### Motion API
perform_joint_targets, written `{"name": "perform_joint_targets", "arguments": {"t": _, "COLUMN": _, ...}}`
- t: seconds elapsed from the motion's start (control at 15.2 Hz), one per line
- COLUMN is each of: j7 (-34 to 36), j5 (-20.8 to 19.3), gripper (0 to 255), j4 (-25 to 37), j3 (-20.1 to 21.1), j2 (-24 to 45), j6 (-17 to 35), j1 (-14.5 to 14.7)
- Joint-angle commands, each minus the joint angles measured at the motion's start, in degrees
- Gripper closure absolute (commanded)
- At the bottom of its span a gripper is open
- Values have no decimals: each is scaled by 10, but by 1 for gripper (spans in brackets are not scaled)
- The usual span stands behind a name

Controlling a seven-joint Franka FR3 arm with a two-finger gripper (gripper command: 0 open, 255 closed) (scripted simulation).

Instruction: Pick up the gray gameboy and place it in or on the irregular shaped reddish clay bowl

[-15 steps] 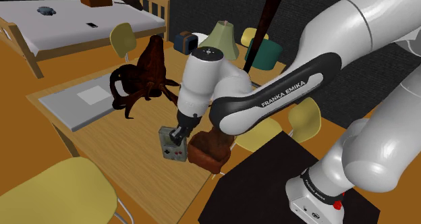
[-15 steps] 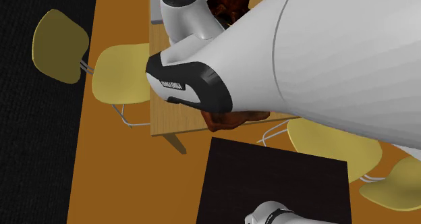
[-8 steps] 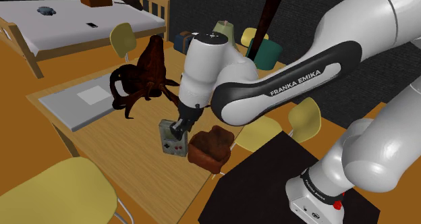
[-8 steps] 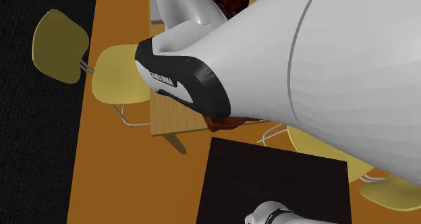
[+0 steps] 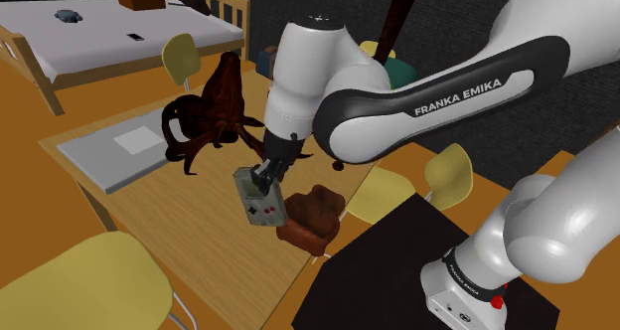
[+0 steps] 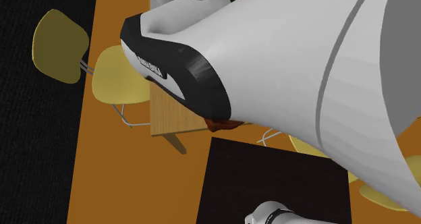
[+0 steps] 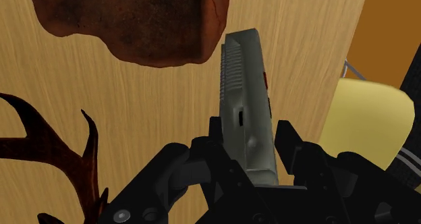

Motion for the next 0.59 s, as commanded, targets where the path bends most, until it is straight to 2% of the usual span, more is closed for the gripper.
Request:
{"name": "perform_joint_targets", "arguments": {"t": 0.0, "j7": -5, "j5": 6, "gripper": 255, "j4": 8, "j3": -1, "j2": -9, "j6": -16, "j1": 0}}
{"name": "perform_joint_targets", "arguments": {"t": 0.53, "j7": -18, "j5": 22, "gripper": 255, "j4": 39, "j3": -6, "j2": -37, "j6": -72, "j1": 0}}
